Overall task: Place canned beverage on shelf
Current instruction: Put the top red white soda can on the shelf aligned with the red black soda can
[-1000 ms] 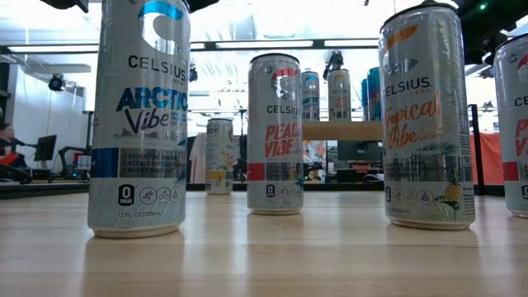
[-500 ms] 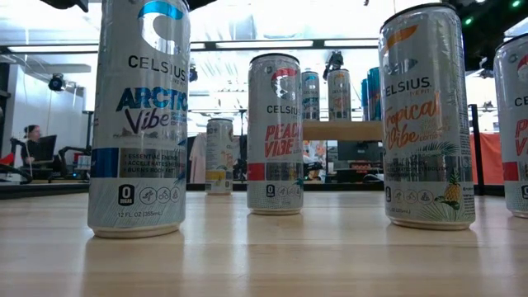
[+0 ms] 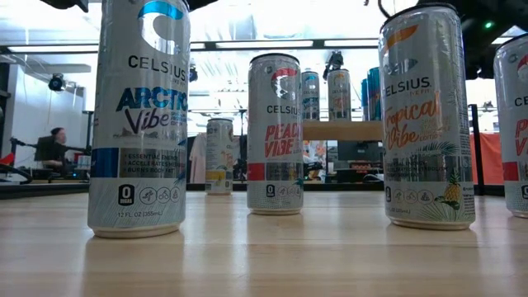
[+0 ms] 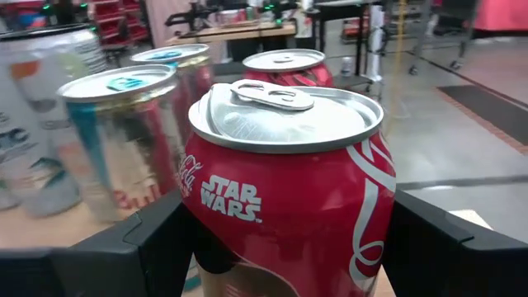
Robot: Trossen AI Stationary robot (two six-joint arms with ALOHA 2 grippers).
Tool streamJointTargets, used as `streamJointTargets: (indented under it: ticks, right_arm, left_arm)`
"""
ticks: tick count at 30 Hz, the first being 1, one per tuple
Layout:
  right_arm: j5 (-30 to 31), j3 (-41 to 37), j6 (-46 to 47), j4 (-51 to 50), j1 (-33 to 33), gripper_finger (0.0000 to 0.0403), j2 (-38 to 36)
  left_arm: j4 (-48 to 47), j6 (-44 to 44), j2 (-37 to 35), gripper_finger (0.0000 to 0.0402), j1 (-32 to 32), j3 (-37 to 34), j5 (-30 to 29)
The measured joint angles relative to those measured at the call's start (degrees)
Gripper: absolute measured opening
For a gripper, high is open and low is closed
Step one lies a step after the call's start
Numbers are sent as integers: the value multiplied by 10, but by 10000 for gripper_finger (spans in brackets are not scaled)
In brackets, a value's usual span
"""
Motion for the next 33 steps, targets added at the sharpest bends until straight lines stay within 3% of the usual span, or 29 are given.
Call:
streamJointTargets:
  ticks: [11,19,24,33]
  right_arm:
    - [7,0,36,2,-41,290,48]
    - [5,0,60,2,-58,361,75]
    - [8,0,66,5,-59,368,73]
    - [8,46,20,5,-58,371,45]
  left_arm:
    - [0,23,0,346,0,0,-1]
    - [1,57,0,346,0,0,-8]
    - [0,74,0,346,0,0,-49]
    - [-1,78,-1,346,27,0,-51]
